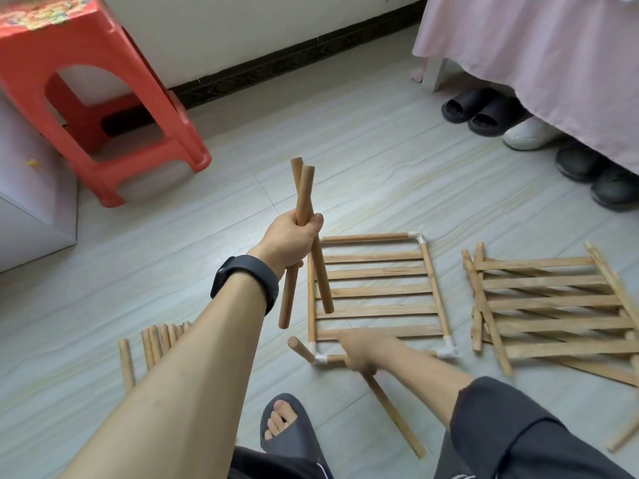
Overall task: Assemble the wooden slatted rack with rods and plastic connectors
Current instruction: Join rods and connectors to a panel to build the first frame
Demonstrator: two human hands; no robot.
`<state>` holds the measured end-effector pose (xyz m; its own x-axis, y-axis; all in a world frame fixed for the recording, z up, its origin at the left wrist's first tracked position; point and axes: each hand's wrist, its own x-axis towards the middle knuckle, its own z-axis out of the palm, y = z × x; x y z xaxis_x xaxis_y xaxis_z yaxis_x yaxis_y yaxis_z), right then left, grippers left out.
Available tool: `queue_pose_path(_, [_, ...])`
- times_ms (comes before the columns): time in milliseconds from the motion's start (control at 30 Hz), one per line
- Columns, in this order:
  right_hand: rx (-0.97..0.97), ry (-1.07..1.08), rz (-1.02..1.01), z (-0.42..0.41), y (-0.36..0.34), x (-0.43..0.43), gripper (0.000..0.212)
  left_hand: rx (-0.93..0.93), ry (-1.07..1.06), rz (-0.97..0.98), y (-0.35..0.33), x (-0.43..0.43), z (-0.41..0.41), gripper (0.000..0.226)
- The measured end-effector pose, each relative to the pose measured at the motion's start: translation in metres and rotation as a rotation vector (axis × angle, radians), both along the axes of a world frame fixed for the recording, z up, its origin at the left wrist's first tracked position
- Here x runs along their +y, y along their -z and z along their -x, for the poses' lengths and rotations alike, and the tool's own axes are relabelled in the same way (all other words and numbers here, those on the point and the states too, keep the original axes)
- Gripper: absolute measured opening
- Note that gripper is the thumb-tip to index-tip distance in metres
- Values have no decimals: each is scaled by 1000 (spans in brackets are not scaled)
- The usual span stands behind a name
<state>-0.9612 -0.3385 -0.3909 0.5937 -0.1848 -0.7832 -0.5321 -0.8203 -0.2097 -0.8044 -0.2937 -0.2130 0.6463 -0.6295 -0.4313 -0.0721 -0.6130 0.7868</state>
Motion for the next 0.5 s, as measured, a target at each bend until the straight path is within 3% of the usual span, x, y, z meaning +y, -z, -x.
queue_pose_path(100, [-100,198,-52,-22,-55,-40,22,-22,-49,49,-3,1,0,31])
queue_pose_path(233, [-392,399,94,-44,-109,-89,45,-112,-198,162,-1,11,-10,14])
queue_pose_path(367, [-697,493,194,-67,-133,-126,32,-116,-350,219,0,22,-24,11])
queue_pose_path(500, [-828,467,218,-90,-125,-139,20,-27,-461,262,5,26,-35,10])
